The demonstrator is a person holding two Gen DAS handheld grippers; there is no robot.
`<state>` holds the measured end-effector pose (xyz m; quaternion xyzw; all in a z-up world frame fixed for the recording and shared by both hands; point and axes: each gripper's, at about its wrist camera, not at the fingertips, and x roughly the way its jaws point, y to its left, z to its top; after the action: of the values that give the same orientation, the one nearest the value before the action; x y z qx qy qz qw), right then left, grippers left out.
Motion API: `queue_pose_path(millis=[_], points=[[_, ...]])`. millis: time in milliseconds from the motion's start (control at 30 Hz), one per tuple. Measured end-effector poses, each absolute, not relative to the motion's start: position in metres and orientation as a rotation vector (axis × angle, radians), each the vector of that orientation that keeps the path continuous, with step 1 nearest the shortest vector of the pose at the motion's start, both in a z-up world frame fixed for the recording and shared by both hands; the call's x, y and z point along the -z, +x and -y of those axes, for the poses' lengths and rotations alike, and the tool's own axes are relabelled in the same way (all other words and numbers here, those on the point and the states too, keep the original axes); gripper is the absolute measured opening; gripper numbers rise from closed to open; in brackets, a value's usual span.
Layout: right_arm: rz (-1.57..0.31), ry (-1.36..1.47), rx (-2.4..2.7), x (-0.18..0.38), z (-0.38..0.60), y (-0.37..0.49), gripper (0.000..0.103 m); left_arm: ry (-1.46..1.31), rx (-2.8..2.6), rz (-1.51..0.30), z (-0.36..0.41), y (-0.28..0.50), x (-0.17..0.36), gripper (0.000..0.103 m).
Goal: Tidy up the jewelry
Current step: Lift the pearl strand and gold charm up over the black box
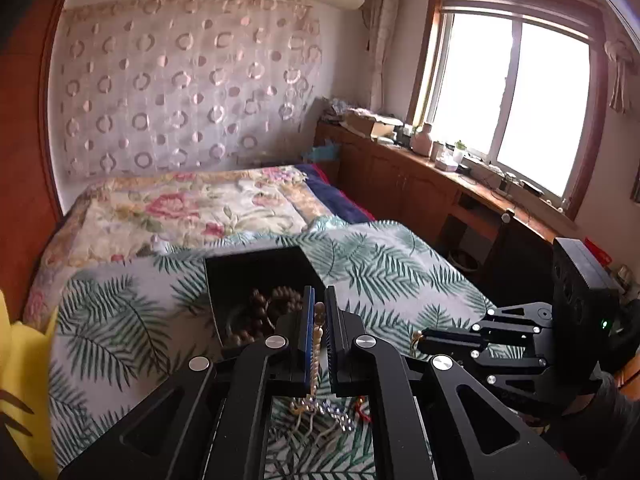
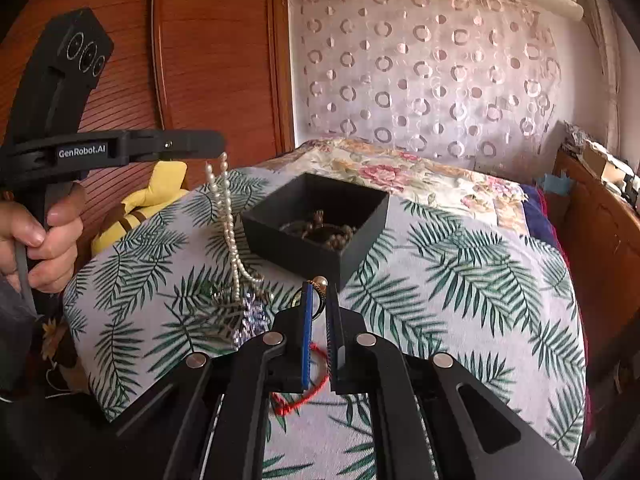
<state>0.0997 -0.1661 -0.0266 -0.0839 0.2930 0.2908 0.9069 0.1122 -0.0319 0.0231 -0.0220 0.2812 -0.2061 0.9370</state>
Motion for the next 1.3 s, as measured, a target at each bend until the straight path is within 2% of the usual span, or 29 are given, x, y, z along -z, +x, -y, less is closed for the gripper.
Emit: queue_pose_path(millis=[1000,1167,1300], points=[[-0.529,-0.186,-0.643,-0.021,0.131,0.146,0.007,0.006,0.346,-0.397,0.034,0.149,-0.127,0.004],[-0.551,-0.159,-0.649,-0.018,0.129,0.163,0.007,0.007,0.339,-0.411,0.035,0.162,-0.126,0.004],[-0.587,-0.166,-0.637,-0.004,0.122,0.181,0.007,0.016,0.328,-0.464,0.038,0.175,-0.1,0.004]])
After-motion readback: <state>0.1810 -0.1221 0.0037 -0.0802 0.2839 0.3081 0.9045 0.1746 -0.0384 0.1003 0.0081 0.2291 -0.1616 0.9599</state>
